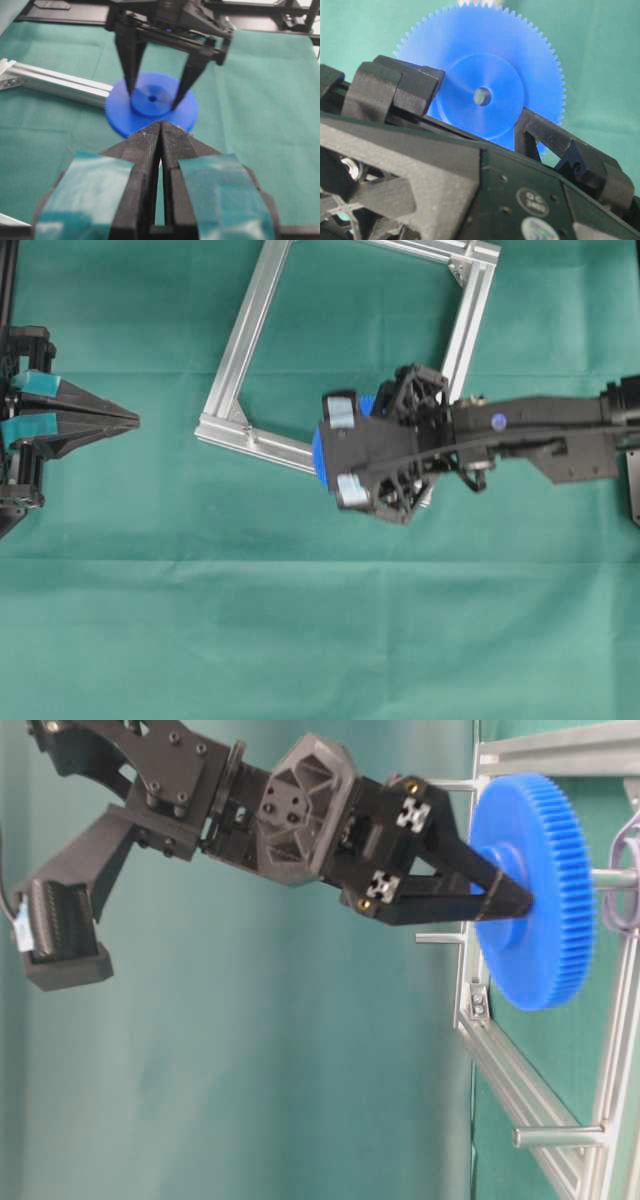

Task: Find the location of the shaft and insert the gear.
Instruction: 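Align the gear's center hole with the metal shaft using the right gripper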

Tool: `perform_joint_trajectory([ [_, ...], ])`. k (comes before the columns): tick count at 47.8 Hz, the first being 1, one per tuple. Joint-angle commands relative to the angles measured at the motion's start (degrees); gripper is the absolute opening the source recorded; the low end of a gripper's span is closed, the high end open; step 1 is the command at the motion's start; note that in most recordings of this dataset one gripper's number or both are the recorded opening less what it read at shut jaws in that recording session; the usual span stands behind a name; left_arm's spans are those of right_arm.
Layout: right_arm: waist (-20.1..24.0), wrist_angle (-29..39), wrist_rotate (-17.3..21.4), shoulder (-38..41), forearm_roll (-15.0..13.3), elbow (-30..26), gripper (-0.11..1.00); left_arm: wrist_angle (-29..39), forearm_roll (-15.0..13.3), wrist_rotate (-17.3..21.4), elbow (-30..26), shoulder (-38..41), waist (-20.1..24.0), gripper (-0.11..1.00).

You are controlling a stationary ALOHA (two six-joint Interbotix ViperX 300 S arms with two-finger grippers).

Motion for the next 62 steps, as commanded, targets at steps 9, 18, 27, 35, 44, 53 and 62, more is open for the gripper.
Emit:
perform_joint_trajectory([
  [9, 3.78, -0.53, 0.79, -0.53, 0.97, 0.09, 0.69, -0.18, -0.18, -0.09, -0.88, 0.53, 0.18, 0.01],
  [18, 4.13, -0.53, 3.25, -1.41, 0.53, 1.58, 0.69, -0.18, -0.18, -0.09, -0.88, 0.53, 0.18, 0.01],
  [27, 4.22, -0.7, 4.31, -2.9, -0.35, 4.13, 0.69, -0.18, -0.18, -0.09, -0.88, 0.53, 0.18, 0.01],
  [35, 3.87, -0.7, 7.29, -4.57, -2.55, 6.59, 0.68, -0.18, -0.18, -0.09, -0.88, 0.53, 0.18, 0.01],
  [44, 3.69, -0.88, 8.79, -5.19, -4.31, 7.21, 0.69, -0.18, -0.18, -0.09, -0.88, 0.53, 0.18, 0.01],
  [53, 3.69, -1.41, 8.7, -5.19, -4.48, 6.42, 0.69, -0.09, -0.18, -0.09, -0.97, 0.53, 0.18, 0.01],
  [62, 3.69, -2.11, 8.35, -5.19, -5.71, 4.48, 0.69, -0.09, -0.18, -0.09, -0.88, 0.53, 0.18, 0.01],
])
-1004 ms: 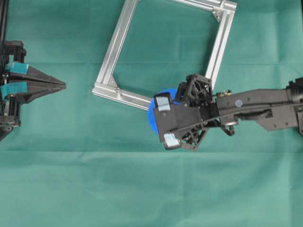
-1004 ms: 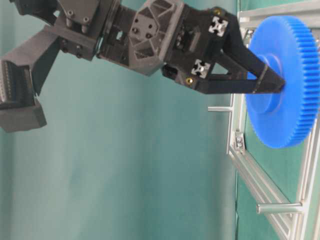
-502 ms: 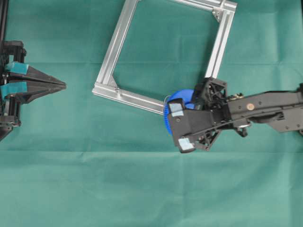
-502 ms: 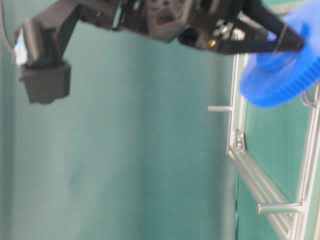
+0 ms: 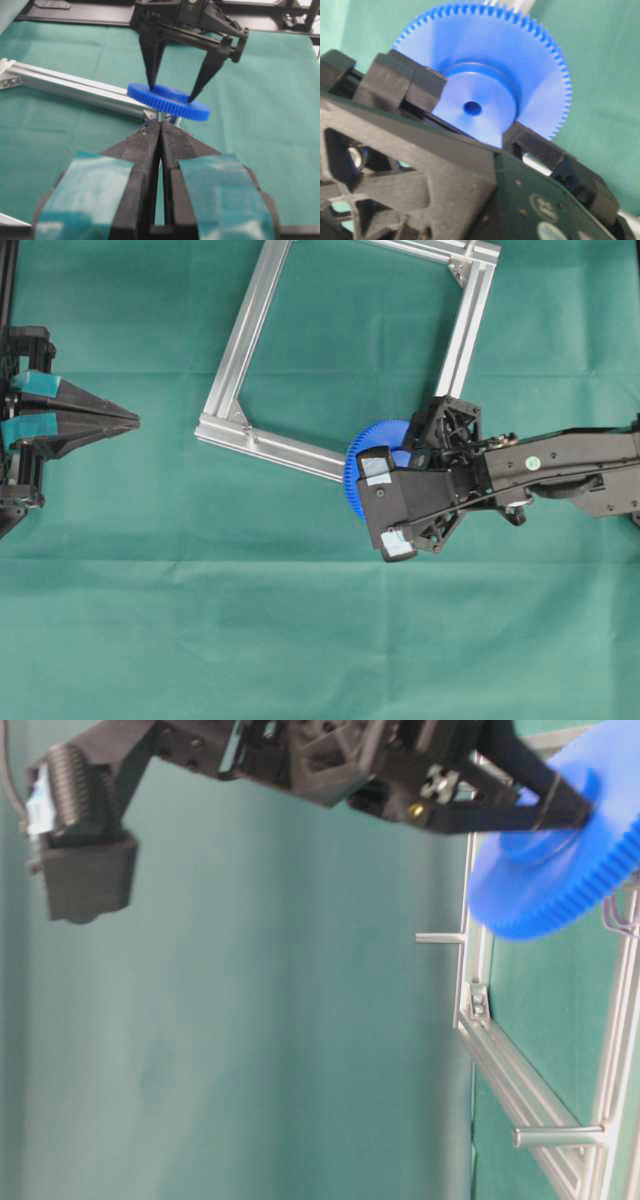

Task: Find the location of the shaft and insert the gear.
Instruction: 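Align the gear's center hole with the metal shaft using the right gripper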

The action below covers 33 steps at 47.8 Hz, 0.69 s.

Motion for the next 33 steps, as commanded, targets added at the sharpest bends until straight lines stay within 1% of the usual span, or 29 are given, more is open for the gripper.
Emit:
perform_joint_trajectory([
  [1, -0.26, -0.7, -0.18, -1.67, -1.23, -2.37, 0.69, -0.26, -0.09, -0.09, -0.88, 0.62, 0.09, 0.01],
  [7, -0.88, -0.7, -0.18, -1.41, -2.2, -3.08, 0.69, -0.26, -0.09, -0.09, -0.88, 0.62, 0.09, 0.01],
  [14, -1.76, -1.14, -0.35, -1.05, -2.29, -3.78, 0.68, -0.35, -0.09, -0.09, -0.88, 0.62, 0.09, 0.01],
  [19, -2.46, -2.2, -0.44, -0.88, -2.37, -4.04, 0.68, -0.26, -0.09, -0.09, -0.88, 0.62, 0.09, 0.01],
  [27, -3.43, -4.22, -0.44, -0.88, -3.34, -4.13, 0.69, -0.26, -0.09, -0.09, -0.88, 0.62, 0.09, 0.01],
  [33, -3.78, -5.19, -0.44, -0.79, -3.34, -4.04, 0.69, -0.26, -0.09, -0.09, -0.97, 0.53, 0.09, 0.01],
])
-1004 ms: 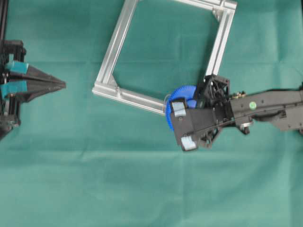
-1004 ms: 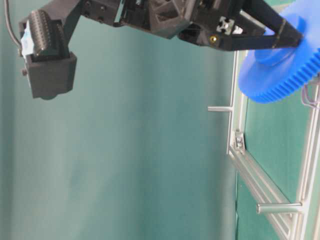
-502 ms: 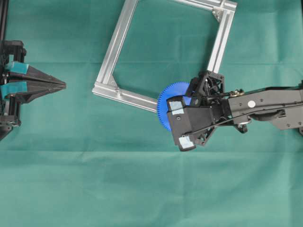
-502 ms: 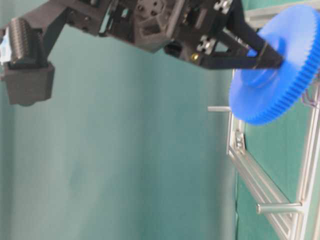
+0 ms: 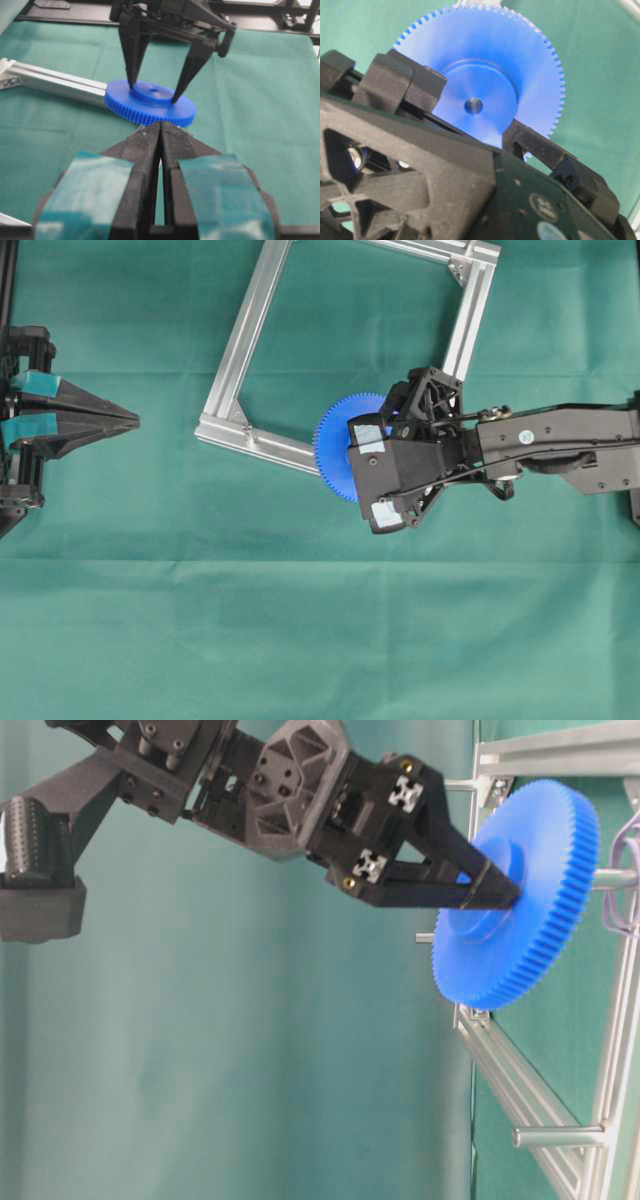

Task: Find the location of the shaft and insert the gear.
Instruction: 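Align the gear's center hole with the metal shaft using the right gripper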

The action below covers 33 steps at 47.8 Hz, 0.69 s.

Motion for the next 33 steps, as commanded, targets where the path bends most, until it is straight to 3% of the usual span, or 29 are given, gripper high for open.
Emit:
perform_joint_trajectory([
  [1, -0.26, -1.05, -0.09, -0.62, -0.35, -1.67, 0.68, -0.26, -0.09, -0.09, -0.88, 0.53, 0.09, 0.01],
  [19, 0.0, -2.02, 0.35, 1.41, 0.18, -1.67, 0.68, -0.26, -0.09, -0.09, -0.88, 0.53, 0.09, 0.01],
  [33, 2.72, -1.85, 0.7, 1.41, 1.32, -1.32, 0.69, 0.18, -0.09, -0.09, -0.88, 0.53, 0.09, 0.01],
])
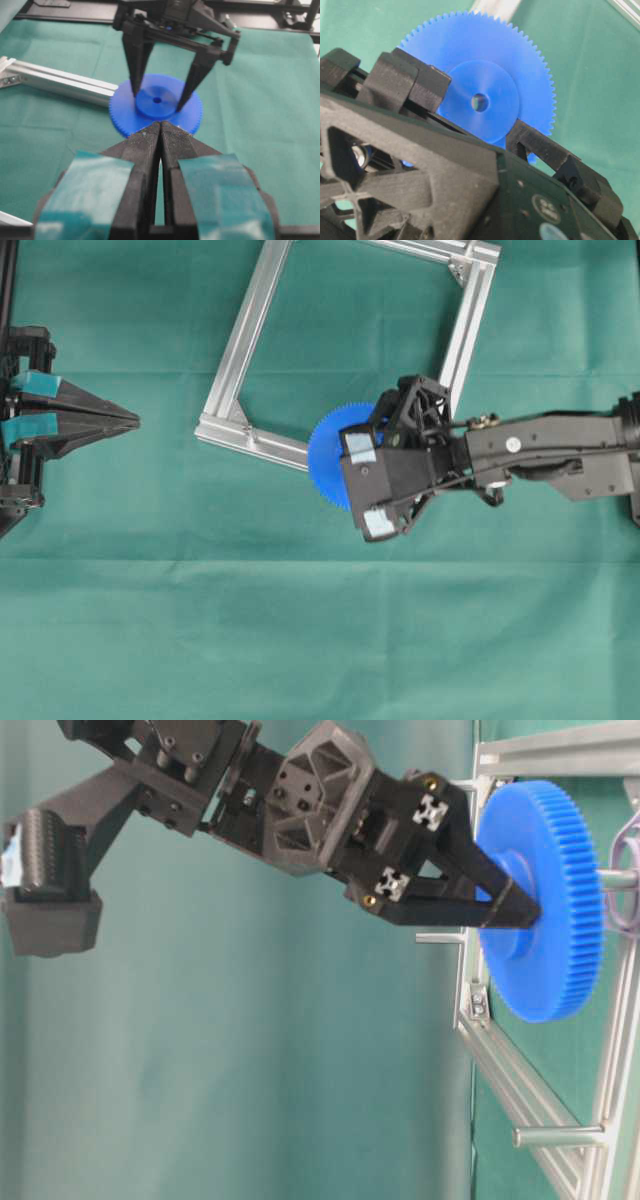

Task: Find the location of the shaft and insert the gear.
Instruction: 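Align the gear's center hole with the metal shaft using the right gripper, then push the blue gear onto the shaft with the right gripper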

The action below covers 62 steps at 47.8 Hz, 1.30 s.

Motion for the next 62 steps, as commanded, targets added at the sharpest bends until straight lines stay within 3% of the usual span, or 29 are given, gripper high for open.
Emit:
perform_joint_trajectory([
  [1, 1.32, -0.09, 0.18, -0.79, 0.44, -0.79, 0.68, -0.18, -0.09, -0.09, -0.88, 0.53, 0.09, 0.01],
  [20, 2.55, 0.97, 0.18, -0.79, 0.0, 0.26, 0.69, -0.18, -0.09, -0.09, -0.88, 0.53, 0.09, 0.01],
  [62, -1.32, -1.32, 1.76, -3.78, -1.05, 6.59, 0.69, 0.18, -0.09, -0.09, -0.88, 0.53, 0.09, 0.01],
])
